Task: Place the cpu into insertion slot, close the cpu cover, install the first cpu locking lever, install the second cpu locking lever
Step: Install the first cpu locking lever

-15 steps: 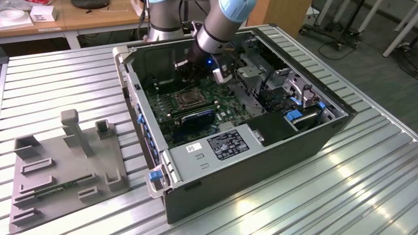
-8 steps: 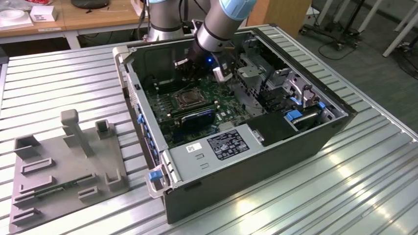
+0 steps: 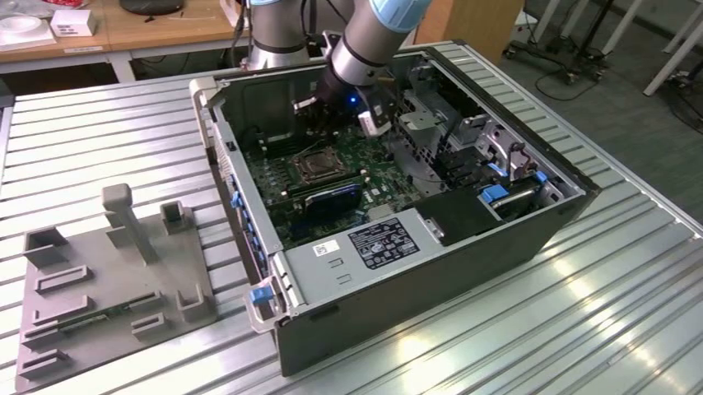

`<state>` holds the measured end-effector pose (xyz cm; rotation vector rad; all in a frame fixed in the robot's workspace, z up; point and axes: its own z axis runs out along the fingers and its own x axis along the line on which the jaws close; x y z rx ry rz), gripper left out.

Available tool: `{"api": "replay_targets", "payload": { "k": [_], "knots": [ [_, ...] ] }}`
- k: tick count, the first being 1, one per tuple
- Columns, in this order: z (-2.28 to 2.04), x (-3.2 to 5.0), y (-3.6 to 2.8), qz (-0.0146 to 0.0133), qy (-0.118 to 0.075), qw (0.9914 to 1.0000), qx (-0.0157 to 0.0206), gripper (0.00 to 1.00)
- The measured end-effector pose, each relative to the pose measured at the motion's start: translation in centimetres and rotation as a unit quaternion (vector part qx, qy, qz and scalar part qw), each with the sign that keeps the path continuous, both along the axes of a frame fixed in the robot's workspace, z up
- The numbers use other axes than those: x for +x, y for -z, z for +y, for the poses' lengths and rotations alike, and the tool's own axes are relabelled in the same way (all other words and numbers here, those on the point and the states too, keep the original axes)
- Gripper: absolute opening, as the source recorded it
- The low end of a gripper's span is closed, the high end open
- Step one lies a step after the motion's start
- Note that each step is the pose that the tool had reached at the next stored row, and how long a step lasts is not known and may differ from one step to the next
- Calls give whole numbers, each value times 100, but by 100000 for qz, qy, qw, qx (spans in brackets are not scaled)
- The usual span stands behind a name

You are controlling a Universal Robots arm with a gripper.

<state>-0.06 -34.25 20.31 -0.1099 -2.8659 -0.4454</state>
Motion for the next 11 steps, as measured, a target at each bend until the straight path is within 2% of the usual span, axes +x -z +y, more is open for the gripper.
{"api": "replay_targets", "payload": {
  "k": [6,9,11],
  "knots": [
    [1,-1,-91,-10,1,100000,31,11],
    [1,-12,-97,-98,5,100000,64,11],
    [1,-26,-97,-266,4,100000,58,11]
  ]
}}
